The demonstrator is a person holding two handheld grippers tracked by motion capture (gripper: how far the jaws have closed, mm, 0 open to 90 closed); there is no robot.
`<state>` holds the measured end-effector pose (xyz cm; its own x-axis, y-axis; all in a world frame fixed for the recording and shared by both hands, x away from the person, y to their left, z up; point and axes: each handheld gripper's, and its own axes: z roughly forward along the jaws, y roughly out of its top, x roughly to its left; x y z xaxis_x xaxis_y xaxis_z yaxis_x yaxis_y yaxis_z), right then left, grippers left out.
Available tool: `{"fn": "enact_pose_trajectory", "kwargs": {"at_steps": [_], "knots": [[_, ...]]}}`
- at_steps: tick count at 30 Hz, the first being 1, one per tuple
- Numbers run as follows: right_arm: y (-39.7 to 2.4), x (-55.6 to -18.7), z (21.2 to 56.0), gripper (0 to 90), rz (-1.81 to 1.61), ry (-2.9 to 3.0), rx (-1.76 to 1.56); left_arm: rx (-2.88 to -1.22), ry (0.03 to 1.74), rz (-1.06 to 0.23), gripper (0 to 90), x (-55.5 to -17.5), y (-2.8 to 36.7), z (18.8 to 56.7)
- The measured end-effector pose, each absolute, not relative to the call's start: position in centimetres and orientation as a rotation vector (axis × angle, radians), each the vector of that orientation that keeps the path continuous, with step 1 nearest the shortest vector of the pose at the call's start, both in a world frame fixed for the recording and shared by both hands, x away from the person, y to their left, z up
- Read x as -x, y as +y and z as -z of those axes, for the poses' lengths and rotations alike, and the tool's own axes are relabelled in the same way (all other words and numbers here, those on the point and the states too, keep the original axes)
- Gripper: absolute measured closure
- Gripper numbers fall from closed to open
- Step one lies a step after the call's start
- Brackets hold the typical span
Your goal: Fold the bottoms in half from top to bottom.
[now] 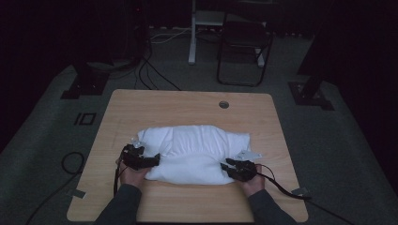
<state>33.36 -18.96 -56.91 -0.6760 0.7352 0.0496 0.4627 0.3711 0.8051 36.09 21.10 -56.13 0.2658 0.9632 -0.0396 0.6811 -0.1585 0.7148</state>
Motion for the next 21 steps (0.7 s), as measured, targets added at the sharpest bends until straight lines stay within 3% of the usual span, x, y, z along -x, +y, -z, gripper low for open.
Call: {"fn": "enact_pose_trajectory", "kwargs": {"at_steps": [1, 3, 4, 6, 9, 12, 16, 21], "knots": [[-19.0, -33.4, 56.9, 62.4, -1.206, 2.319, -1.053, -1.915, 1.483, -0.580, 11.7, -36.1, 21.1, 56.1], [-19.0, -33.3, 56.9, 62.4, -1.207, 2.318, -1.055, -1.925, 1.431, -0.534, 34.8, -35.7, 20.9, 55.8], [-19.0, -33.3, 56.9, 62.4, -1.207, 2.317, -1.055, -1.931, 1.396, -0.502, 34.8, -35.6, 20.8, 55.7], [-19.0, -33.3, 56.9, 62.3, -1.208, 2.317, -1.055, -1.920, 1.363, -0.448, 55.0, -35.5, 20.8, 55.7], [-19.0, -33.3, 56.9, 62.3, -1.210, 2.317, -1.054, -1.900, 1.358, -0.416, 70.9, -35.5, 20.9, 55.8], [-19.0, -33.3, 56.9, 62.3, -1.212, 2.318, -1.055, -1.870, 1.350, -0.388, 78.3, -35.5, 21.0, 56.0], [-18.9, -33.3, 56.9, 62.0, -1.210, 2.315, -1.055, -1.870, 1.330, -0.395, 80.0, -35.5, 21.1, 56.0], [-18.7, -33.5, 55.4, 52.2, -1.186, 2.314, -1.042, -1.845, 1.327, -0.377, 81.0, -35.5, 21.4, 55.8]]}}
